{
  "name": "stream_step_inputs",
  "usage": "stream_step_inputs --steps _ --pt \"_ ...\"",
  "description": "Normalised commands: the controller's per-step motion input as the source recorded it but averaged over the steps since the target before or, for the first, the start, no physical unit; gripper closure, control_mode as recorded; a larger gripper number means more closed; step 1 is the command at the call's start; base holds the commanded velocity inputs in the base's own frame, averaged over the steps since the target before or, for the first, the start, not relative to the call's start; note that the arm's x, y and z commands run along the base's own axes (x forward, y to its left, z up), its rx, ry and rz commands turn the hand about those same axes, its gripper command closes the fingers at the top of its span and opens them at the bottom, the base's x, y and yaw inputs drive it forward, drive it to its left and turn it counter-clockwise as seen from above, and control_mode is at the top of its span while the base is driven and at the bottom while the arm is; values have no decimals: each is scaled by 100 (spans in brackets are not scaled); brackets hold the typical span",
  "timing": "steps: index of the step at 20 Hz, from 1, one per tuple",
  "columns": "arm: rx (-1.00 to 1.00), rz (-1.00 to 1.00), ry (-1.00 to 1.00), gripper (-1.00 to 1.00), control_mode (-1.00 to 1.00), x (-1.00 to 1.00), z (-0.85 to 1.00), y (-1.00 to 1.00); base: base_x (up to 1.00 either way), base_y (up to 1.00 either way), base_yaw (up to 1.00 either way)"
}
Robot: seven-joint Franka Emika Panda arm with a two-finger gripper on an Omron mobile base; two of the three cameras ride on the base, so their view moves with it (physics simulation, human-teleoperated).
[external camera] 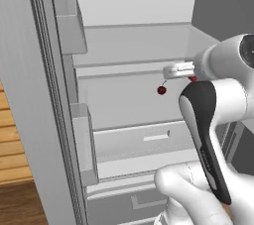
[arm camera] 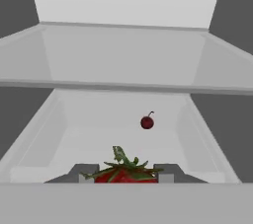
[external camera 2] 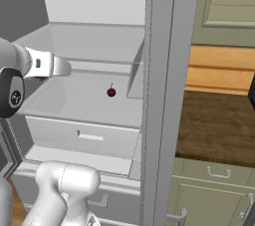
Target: Take the strawberry from the fridge and place it on top of the pancake, located on the dining counter.
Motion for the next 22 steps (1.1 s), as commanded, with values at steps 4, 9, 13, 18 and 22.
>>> stream_step_inputs --steps 4,9,13,18,22 --pt "0 5 0 100 -100 0 -10 0 0 0 0" --pt "0 5 0 100 -100 -20 -22 -16 0 0 0" --pt "0 1 0 100 -100 -18 -18 -2 0 0 0" --pt "0 1 -1 100 100 -10 -2 0 -74 0 0" --pt "0 0 0 100 100 0 0 0 -99 2 -1"
